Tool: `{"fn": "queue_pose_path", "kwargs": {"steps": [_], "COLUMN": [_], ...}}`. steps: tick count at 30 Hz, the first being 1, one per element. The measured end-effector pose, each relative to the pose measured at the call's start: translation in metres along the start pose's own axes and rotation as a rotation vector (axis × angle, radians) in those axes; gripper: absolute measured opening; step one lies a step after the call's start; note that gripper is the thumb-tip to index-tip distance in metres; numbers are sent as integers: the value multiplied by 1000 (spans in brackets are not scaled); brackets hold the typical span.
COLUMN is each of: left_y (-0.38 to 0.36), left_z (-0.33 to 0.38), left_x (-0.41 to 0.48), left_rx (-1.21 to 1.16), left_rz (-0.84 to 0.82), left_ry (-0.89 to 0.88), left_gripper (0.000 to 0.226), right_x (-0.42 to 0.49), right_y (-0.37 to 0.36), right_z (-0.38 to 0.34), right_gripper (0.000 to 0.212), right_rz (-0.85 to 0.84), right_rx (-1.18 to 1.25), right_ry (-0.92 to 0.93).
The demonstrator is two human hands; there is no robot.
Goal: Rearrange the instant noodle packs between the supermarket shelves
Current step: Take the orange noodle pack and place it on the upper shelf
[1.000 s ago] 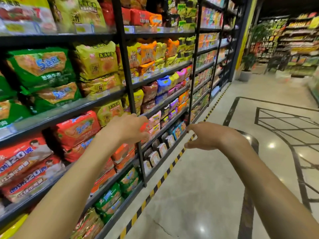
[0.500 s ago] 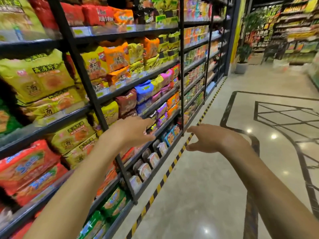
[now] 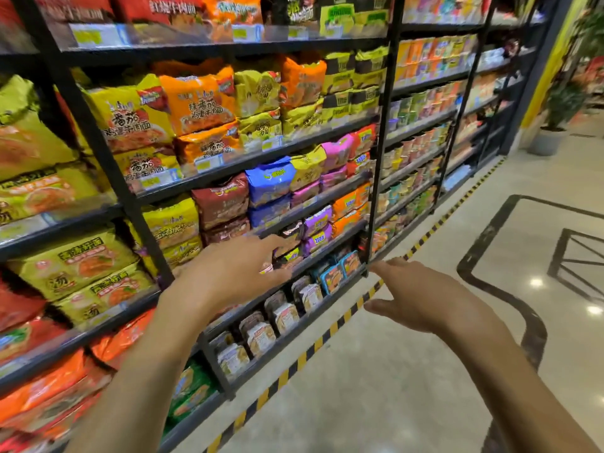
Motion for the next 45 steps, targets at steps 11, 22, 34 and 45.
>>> {"fn": "queue_pose_path", "kwargs": {"steps": [11,22,34,45], "left_y": [-17,-26,-45,-29], "left_z": [30,52,38,14], "left_x": [147,366,535,624], "left_rx": [-58,-174,-99,-197], "left_rz": [88,188,164,255], "left_ry": [171,199,344,686], "left_gripper": [51,50,48,49], "right_x": [130,311,489,649], "right_y": [4,43,70,108], "right_z": [98,209,269,318], "right_gripper": [65,58,47,51], "right_rz": [15,86,205,168], "right_rx": [76,-48,20,36], "right_ry": [163,210,469,732]}}
Point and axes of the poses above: each hand's wrist, its own x-axis towards the middle knuckle, its own y-axis out of the back of the hand, z = x × y, the point moved 9 cm from there along x, towards the middle knuckle, and after that the axes turned 1 degree about z, right-handed, at the moved point
